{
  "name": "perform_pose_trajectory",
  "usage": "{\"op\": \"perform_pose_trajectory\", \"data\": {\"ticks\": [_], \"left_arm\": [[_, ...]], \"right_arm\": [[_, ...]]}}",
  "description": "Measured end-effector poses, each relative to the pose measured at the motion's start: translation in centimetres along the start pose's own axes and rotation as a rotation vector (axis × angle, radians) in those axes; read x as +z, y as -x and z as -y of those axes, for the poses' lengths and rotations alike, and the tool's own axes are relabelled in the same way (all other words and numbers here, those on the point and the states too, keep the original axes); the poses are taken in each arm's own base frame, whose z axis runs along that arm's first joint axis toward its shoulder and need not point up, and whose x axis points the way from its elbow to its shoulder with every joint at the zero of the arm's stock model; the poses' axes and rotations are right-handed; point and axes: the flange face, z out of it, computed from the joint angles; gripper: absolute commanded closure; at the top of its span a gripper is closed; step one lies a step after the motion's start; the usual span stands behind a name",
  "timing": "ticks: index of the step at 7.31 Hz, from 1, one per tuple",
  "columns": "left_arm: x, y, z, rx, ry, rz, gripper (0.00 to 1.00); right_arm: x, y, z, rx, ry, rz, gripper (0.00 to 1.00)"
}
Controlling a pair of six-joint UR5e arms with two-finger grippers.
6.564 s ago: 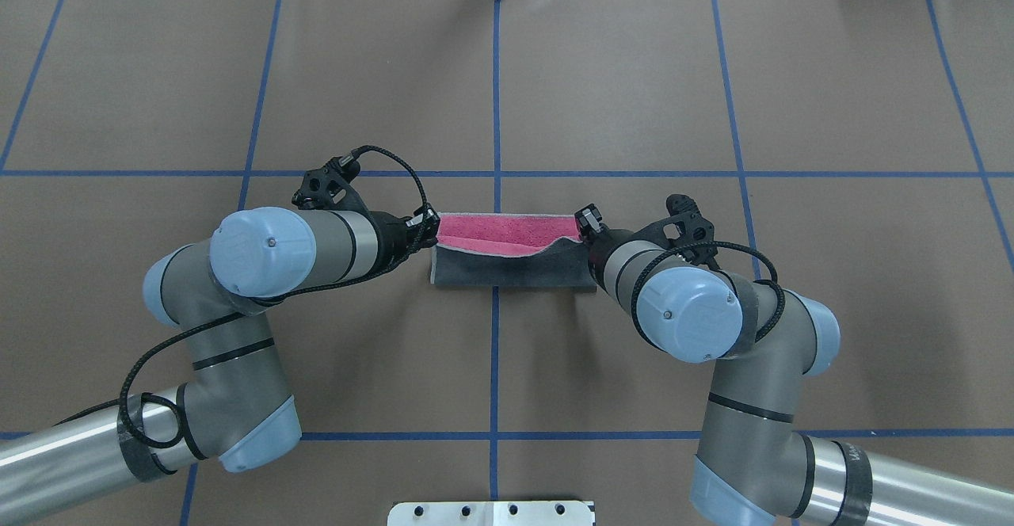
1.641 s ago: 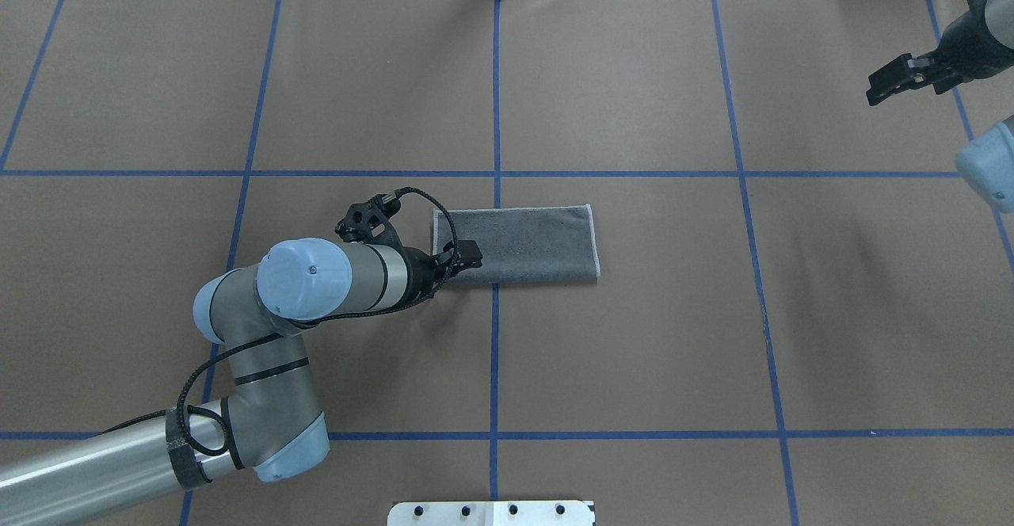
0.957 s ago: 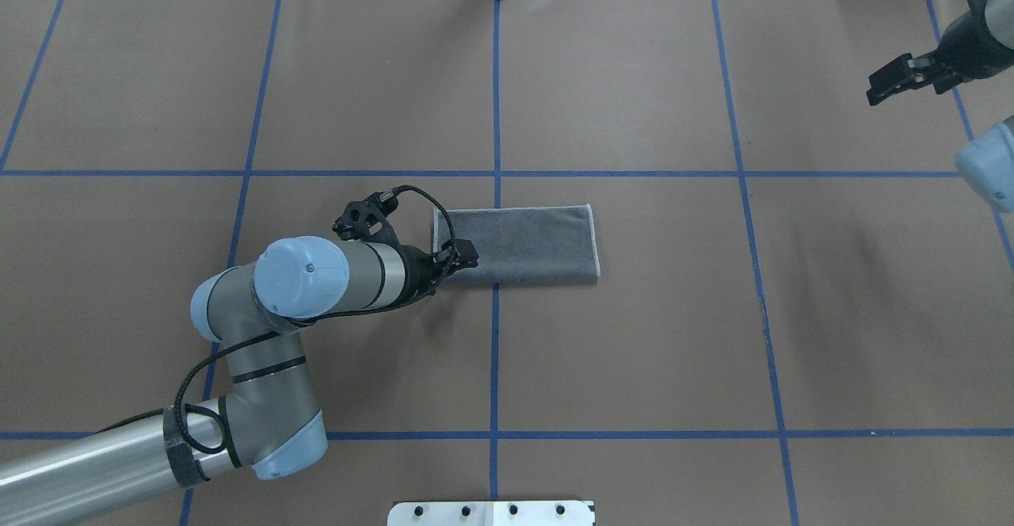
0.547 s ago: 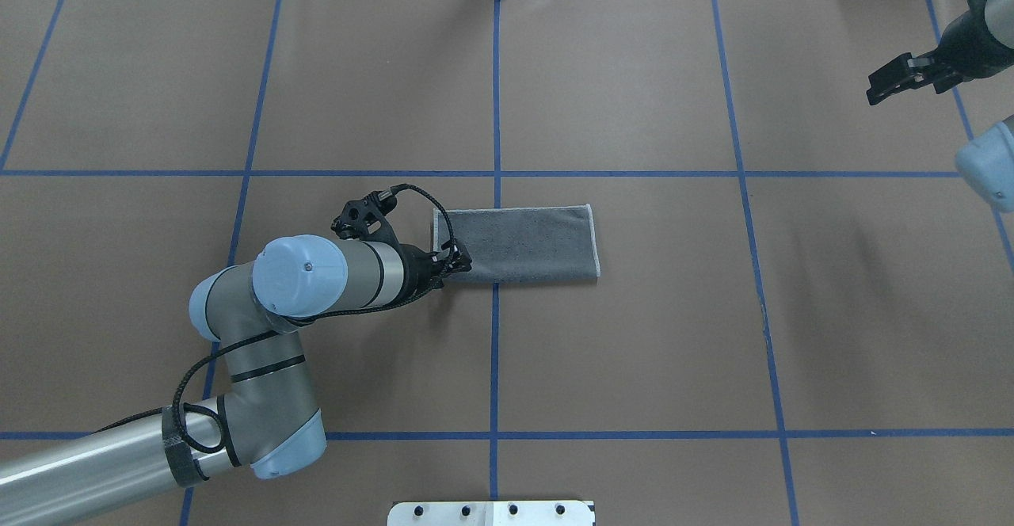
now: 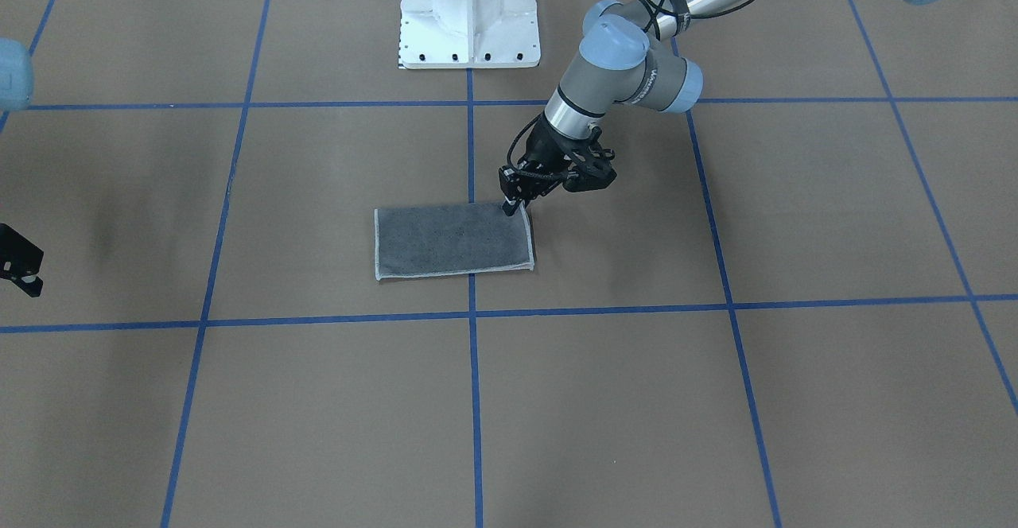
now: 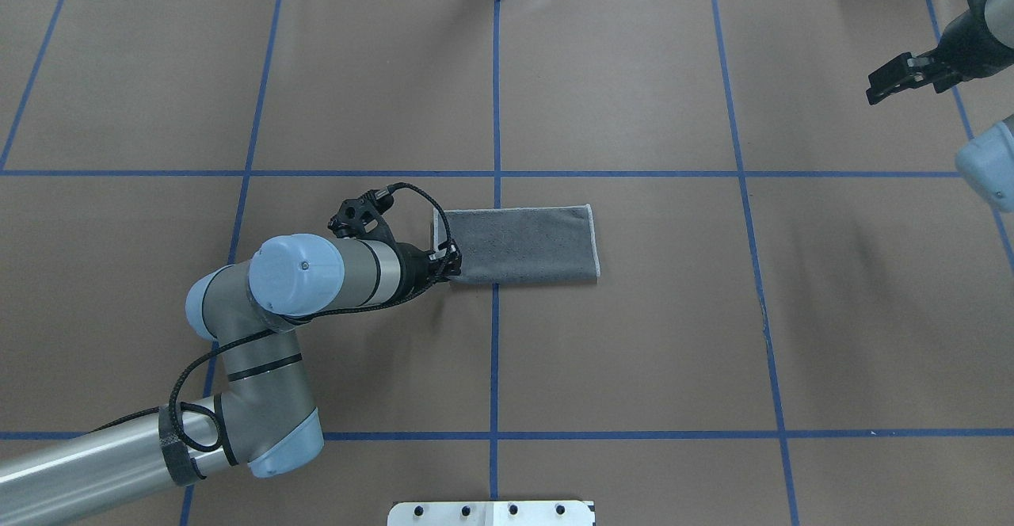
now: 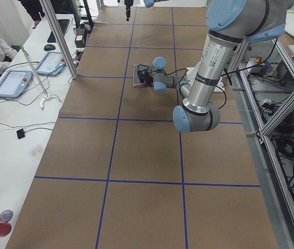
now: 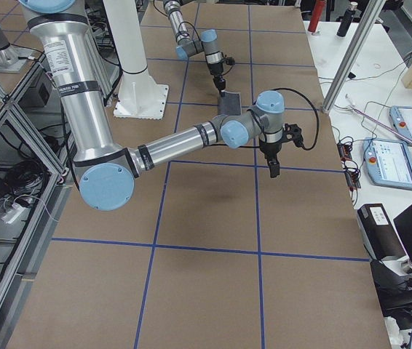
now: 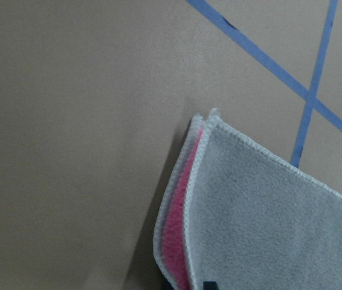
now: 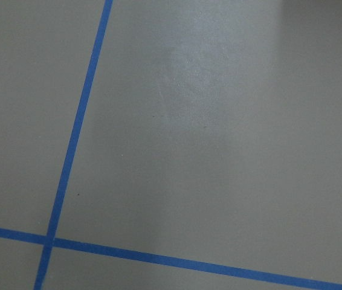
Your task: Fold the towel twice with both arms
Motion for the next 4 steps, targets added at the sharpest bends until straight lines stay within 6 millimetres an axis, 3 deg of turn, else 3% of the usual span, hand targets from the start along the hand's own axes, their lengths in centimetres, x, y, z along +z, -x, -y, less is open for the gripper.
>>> {"op": "perform_pose_trajectory", "data": {"ticks": [4], "left_arm": [[-0.34,-0.08,1.00,0.001,-0.013,-0.003,0.62]], "right_arm": [[-0.03,0.00,0.01,0.000,-0.002,-0.002,0.00]]}}
